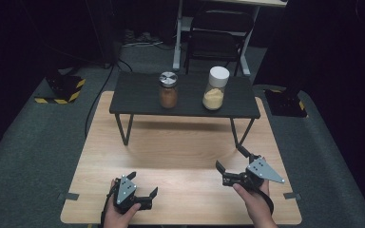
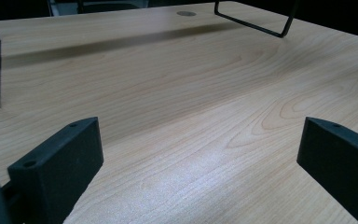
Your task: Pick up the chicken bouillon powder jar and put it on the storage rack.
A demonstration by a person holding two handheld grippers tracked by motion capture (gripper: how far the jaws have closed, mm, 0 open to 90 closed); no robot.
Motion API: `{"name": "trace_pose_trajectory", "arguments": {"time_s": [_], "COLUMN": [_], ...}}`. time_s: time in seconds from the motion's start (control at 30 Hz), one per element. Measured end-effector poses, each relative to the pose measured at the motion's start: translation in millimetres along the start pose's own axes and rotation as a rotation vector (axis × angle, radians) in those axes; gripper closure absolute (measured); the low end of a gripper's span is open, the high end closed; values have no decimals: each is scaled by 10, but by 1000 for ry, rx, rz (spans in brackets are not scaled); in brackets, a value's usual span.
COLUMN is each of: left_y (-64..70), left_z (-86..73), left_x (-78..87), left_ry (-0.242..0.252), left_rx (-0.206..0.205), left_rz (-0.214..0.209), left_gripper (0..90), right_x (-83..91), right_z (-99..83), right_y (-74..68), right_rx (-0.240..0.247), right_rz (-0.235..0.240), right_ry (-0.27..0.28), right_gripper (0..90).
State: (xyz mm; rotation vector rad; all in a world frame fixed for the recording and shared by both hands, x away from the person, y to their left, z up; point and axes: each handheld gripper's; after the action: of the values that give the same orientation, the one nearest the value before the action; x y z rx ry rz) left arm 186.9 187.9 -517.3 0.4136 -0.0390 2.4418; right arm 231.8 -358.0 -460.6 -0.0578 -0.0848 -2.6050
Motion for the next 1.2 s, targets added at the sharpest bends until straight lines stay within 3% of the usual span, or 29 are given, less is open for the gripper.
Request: {"name": "trace_pose_trajectory", "arguments": {"time_s": [0.27, 0.73, 1.2], "left_y": [1, 3, 3], "left_z": [-2, -2, 8], "left_x": [1, 0, -4], "left_ry": [1, 1, -6], "left_rx": [0, -1, -13], "left_rz": [0, 1, -4], "left_gripper": [4, 4, 4], "right_x": [101, 196, 201], "right_z": [-230, -453, -483], "right_y": [9, 10, 9], "right_rx": [-18, -22, 2], "right_rz": [-11, -26, -37], "right_ry": [-59, -136, -223], "right_gripper": [3, 3, 4]}}
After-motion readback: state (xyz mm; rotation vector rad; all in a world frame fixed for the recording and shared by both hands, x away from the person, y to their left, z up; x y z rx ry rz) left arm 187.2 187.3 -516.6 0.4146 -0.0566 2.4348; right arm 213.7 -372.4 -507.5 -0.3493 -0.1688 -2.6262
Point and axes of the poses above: each handheld gripper's, and its own axes: x roughly backward along the jaws, z roughly out of its top, y roughly to its right, and after that the axes turned 6 degrees about -z, right-handed
